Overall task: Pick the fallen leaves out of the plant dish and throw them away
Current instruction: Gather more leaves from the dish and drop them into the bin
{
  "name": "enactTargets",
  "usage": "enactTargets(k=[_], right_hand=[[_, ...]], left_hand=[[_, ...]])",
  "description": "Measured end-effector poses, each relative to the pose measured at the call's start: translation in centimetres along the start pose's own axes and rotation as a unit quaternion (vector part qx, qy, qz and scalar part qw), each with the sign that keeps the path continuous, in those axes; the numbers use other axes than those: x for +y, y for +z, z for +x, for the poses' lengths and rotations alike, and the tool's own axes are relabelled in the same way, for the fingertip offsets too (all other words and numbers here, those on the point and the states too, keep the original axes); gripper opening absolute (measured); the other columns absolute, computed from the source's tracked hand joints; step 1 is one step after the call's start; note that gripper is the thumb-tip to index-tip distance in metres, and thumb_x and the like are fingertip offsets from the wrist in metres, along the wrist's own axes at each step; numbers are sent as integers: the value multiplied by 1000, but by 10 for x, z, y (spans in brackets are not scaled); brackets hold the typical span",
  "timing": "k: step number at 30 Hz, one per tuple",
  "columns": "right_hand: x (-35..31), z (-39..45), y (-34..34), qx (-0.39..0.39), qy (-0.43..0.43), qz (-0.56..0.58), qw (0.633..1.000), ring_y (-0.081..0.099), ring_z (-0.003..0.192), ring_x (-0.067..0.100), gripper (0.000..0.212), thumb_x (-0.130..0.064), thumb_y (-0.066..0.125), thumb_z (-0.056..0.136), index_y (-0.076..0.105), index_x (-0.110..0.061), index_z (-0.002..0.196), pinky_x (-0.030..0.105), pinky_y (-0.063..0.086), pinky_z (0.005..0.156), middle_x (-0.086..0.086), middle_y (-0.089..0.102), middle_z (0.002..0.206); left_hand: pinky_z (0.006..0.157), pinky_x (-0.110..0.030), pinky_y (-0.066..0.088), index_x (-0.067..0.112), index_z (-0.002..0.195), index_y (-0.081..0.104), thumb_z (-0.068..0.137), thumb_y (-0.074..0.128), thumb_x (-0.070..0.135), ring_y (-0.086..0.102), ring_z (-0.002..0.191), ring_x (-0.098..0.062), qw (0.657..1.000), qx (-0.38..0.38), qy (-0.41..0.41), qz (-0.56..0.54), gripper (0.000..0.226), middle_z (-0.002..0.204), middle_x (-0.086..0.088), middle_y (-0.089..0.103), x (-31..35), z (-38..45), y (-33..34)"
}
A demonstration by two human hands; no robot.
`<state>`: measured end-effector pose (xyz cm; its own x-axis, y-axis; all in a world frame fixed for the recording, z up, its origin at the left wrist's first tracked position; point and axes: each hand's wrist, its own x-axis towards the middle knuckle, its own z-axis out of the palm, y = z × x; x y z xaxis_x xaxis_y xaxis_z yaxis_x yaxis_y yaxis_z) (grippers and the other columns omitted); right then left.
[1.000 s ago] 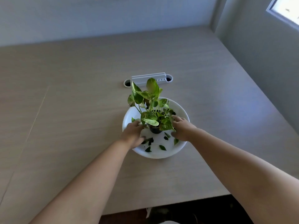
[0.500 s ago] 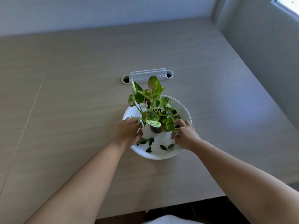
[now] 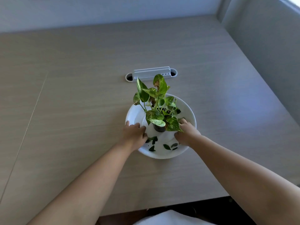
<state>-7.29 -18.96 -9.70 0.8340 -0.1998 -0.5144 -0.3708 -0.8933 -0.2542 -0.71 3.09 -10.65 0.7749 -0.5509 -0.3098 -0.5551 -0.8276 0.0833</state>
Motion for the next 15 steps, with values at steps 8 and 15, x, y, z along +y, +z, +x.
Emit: enactTargets(k=[8,15], right_hand=[[1,-10,-5,30,-33,-31,999,55,89,27,22,-24,41,94,59,-14,88,36,51,70,4,53,93],[-5,-12,7,-30,-36,-69,997,47,114,29,49,-27,45,90,42,-26,139,40,51,86,8,37,129]], left_hand=[[80,-36,40,25,91,66,81,58,58,47,99,-23,995,23,-42,-87,36,102,0,45,17,-5,5],[97,-37,34,40,105,68,76,68,50,42,117,-24,990,-31,9,-138,30,121,3,48,22,-3,9]])
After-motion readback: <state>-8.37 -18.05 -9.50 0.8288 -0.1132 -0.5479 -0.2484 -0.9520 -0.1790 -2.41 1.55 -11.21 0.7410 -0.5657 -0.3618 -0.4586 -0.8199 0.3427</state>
